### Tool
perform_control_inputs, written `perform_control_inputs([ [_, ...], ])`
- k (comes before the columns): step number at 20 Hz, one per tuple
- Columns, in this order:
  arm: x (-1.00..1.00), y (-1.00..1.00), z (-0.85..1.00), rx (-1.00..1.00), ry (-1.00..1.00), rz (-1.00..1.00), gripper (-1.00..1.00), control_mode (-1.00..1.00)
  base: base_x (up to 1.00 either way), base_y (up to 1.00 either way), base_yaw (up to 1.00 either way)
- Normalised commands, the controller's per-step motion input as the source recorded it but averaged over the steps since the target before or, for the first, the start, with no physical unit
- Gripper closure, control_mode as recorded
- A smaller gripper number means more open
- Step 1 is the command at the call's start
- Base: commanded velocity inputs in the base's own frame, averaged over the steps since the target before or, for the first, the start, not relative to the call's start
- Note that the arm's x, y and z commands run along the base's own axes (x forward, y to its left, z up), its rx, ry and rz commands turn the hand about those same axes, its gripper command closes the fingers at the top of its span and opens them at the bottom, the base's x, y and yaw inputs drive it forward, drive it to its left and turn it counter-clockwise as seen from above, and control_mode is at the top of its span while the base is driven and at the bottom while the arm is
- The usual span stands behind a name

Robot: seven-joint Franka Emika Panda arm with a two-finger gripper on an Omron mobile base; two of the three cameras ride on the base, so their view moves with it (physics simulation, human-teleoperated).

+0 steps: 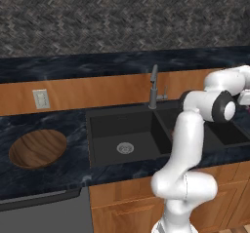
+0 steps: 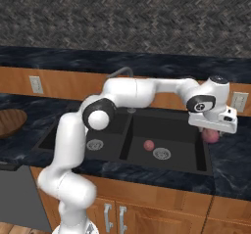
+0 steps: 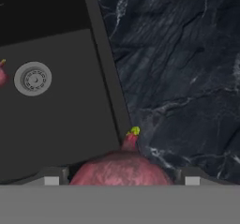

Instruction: Remove the onion and onion from the sink. Then move the bowl and cup from the counter to the sink for washing.

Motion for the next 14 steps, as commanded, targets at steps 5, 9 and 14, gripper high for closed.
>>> perform_control_inputs([
  [5, 0.24, -0.37, -0.22, 0.0, 0.01, -0.04, 1.0, -1.0, 0.0, 0.0, 0.0],
  [9, 0.12, -0.13, -0.28, 0.0, 0.0, -0.07, 1.0, -1.0, 0.0, 0.0, 0.0],
  [14, 0.13, -0.14, -0.25, 0.0, 0.0, -0.08, 1.0, -1.0, 0.0, 0.0, 0.0],
])
